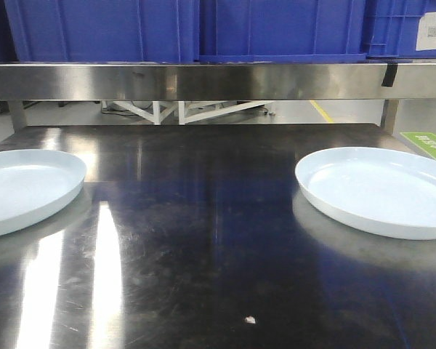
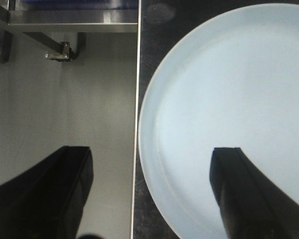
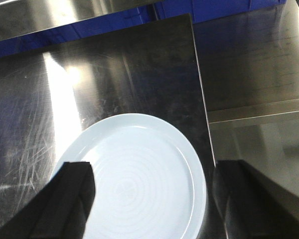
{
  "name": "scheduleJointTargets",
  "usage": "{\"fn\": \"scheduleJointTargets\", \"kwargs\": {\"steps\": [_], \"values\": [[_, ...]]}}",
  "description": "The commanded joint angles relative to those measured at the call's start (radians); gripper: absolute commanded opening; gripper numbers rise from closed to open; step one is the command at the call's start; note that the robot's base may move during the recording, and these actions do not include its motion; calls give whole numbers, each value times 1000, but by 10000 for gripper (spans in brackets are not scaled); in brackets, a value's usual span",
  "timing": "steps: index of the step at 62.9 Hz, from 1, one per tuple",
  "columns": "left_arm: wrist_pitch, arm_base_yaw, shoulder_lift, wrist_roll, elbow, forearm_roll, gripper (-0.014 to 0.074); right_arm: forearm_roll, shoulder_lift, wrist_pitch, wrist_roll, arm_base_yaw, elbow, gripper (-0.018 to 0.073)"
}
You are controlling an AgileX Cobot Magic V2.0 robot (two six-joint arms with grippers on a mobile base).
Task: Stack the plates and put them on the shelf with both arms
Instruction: 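Grasp the rim of the white plate with the left gripper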
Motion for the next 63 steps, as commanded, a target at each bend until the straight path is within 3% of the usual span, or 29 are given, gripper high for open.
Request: {"fn": "scheduleJointTargets", "kwargs": {"steps": [1, 34, 50, 56, 63], "values": [[-59, 13, 1, -12, -27, 8, 530, 15, -22, -67, -8, 0, -40, 601], [-150, 87, 139, -12, -29, -47, 530, 15, -22, -67, -8, 0, -40, 601], [-160, 88, 189, -12, -29, -62, 515, 20, -22, -68, -8, 0, -40, 601], [-167, 88, 184, -12, -31, -60, 393, 21, -22, -68, -8, 0, -40, 601], [-167, 88, 167, -12, -45, -52, 65, 22, -22, -68, -8, 0, -40, 601]]}}
